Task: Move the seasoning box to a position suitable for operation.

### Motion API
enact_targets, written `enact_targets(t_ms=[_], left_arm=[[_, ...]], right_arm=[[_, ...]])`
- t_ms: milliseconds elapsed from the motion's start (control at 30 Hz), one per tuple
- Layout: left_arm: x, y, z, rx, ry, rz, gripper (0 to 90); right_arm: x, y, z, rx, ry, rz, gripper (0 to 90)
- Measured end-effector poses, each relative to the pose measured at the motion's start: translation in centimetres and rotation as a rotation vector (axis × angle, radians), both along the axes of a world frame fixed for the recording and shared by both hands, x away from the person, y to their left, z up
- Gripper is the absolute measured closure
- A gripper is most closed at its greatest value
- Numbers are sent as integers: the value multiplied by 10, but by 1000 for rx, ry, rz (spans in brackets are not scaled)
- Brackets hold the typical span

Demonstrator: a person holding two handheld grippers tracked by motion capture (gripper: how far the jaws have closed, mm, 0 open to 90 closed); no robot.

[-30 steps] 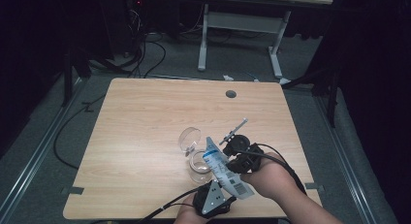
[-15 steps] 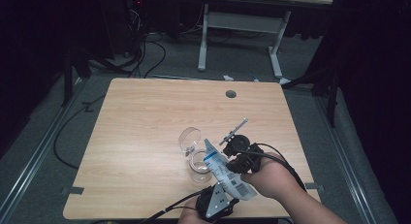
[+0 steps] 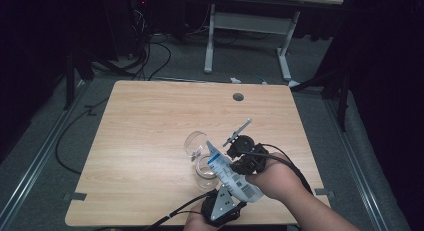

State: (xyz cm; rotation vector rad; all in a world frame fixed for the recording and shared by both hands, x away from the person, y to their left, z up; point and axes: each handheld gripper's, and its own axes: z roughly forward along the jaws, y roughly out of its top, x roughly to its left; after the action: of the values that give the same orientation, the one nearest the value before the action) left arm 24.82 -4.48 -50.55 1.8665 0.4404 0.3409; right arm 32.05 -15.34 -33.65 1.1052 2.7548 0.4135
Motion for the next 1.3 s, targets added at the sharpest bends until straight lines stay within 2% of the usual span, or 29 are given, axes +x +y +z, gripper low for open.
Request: enact_targets(t_ms=[533,1300], left_arm=[[-3,-1,8,-2,-27,-3,598],[0,1,11,-6,-18,4,599]], right_arm=[[3,2,4,-5,-19,17,900],[6,5,6,-1,-28,27,900]])
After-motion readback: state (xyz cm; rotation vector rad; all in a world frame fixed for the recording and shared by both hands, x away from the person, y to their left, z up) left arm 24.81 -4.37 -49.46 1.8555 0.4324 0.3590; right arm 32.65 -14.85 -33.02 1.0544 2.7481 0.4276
